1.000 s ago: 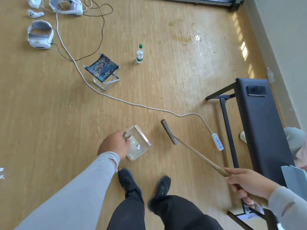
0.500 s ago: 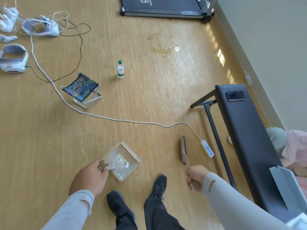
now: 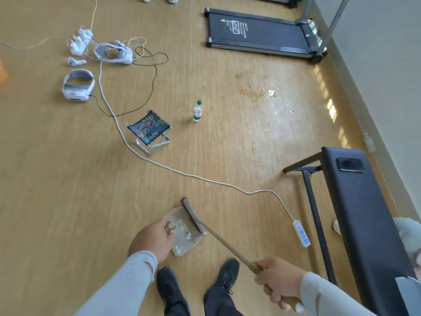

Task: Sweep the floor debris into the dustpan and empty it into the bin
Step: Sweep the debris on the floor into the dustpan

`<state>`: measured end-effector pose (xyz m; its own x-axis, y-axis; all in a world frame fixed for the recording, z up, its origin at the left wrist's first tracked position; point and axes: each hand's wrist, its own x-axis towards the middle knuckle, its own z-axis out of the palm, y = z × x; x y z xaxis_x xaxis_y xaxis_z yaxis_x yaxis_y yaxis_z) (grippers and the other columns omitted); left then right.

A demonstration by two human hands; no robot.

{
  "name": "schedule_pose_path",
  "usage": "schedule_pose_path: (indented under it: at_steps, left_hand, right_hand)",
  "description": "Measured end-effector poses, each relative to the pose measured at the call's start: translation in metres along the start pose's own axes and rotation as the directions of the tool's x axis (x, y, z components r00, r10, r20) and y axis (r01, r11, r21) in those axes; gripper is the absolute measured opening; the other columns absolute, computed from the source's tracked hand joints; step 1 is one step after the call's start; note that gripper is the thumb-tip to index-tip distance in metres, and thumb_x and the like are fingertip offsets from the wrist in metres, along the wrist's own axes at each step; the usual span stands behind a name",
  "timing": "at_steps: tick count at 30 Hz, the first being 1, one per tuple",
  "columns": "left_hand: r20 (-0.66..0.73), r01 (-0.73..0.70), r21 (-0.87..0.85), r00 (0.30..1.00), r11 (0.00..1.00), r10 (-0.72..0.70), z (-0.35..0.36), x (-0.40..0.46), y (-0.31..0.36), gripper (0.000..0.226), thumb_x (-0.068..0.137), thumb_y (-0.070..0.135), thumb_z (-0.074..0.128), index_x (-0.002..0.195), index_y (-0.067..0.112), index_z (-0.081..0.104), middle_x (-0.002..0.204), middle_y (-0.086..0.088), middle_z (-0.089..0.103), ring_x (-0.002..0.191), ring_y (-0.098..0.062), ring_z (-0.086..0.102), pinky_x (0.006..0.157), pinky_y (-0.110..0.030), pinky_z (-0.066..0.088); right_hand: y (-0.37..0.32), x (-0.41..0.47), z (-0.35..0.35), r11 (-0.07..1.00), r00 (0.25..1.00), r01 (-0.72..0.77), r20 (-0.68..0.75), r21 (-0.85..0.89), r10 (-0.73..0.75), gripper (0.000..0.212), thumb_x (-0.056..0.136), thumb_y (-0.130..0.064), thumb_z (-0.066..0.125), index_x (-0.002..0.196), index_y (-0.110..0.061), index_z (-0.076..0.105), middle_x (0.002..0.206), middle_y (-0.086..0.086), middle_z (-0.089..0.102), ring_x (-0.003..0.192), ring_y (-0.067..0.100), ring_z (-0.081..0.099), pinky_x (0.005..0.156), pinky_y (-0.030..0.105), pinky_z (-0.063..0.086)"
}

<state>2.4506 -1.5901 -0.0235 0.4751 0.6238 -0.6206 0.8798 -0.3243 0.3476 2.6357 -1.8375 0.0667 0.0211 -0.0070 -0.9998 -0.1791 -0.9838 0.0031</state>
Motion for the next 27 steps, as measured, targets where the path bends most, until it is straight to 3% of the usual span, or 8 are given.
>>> schedule_pose_path:
  at_steps: [3, 6, 11, 16, 21, 27]
  left_hand:
    - [0.025, 0.020, -0.029, 1.000, 0.999, -0.019, -0.012, -0.018, -0.019, 0.029, 0.099, 0.041, 0.053, 0.122, 0.026, 0.062, 0.105, 0.008, 0.070, 0.090, -0.019, 0.066, 0.078, -0.031, 0.054]
    - [0.013, 0.084, -0.133, 0.996, 0.988, -0.083, -0.027, -0.045, -0.049, 0.038, 0.099, 0.041, 0.054, 0.133, 0.024, 0.060, 0.125, 0.004, 0.069, 0.109, -0.022, 0.067, 0.088, -0.031, 0.054]
    - [-0.074, 0.175, -0.323, 0.975, 0.930, -0.210, -0.044, -0.083, -0.103, 0.018, 0.094, 0.040, 0.059, 0.106, 0.028, 0.066, 0.103, 0.007, 0.071, 0.094, -0.022, 0.067, 0.080, -0.030, 0.053]
    - [-0.114, 0.279, -0.453, 0.924, 0.847, -0.365, -0.039, -0.105, -0.131, 0.023, 0.096, 0.042, 0.057, 0.110, 0.026, 0.065, 0.107, 0.006, 0.070, 0.096, -0.021, 0.066, 0.080, -0.031, 0.053]
    - [-0.133, 0.360, -0.546, 0.854, 0.757, -0.502, -0.034, -0.099, -0.139, 0.023, 0.098, 0.041, 0.057, 0.113, 0.025, 0.063, 0.098, 0.008, 0.063, 0.087, -0.020, 0.061, 0.075, -0.029, 0.049]
    - [-0.118, 0.419, -0.596, 0.799, 0.685, -0.590, -0.042, -0.071, -0.133, 0.017, 0.097, 0.039, 0.059, 0.105, 0.027, 0.065, 0.093, 0.009, 0.067, 0.086, -0.019, 0.066, 0.078, -0.031, 0.055]
  right_hand:
    - [0.002, -0.043, -0.008, 0.997, 0.997, 0.029, -0.079, 0.076, -0.023, 0.032, 0.094, -0.007, 0.049, 0.121, -0.016, 0.063, 0.065, 0.007, 0.047, 0.046, 0.015, 0.038, 0.042, 0.025, 0.034]
    - [-0.003, -0.072, -0.006, 0.996, 0.980, 0.083, -0.178, -0.018, -0.085, 0.033, 0.095, -0.004, 0.045, 0.119, -0.021, 0.060, 0.063, 0.008, 0.046, 0.044, 0.015, 0.038, 0.039, 0.025, 0.033]
    - [-0.039, -0.064, 0.007, 0.963, 0.941, 0.068, -0.303, -0.261, -0.149, 0.028, 0.098, -0.004, 0.042, 0.120, -0.014, 0.056, 0.052, 0.009, 0.046, 0.036, 0.019, 0.039, 0.036, 0.023, 0.032]
    - [-0.089, -0.042, 0.022, 0.929, 0.939, 0.102, -0.273, -0.356, -0.208, 0.015, 0.099, -0.004, 0.042, 0.097, -0.008, 0.056, 0.045, 0.006, 0.039, 0.031, 0.014, 0.030, 0.040, 0.015, 0.023]
    - [-0.161, -0.015, 0.020, 0.916, 0.934, 0.075, -0.294, -0.395, -0.203, 0.019, 0.101, -0.018, 0.043, 0.107, -0.011, 0.060, 0.051, 0.006, 0.043, 0.038, 0.015, 0.033, 0.042, 0.017, 0.026]
    - [-0.246, 0.023, 0.019, 0.775, 0.923, 0.160, -0.185, -0.611, -0.337, 0.025, 0.102, -0.007, 0.036, 0.111, -0.002, 0.059, 0.051, 0.007, 0.050, 0.039, 0.019, 0.044, 0.040, 0.023, 0.033]
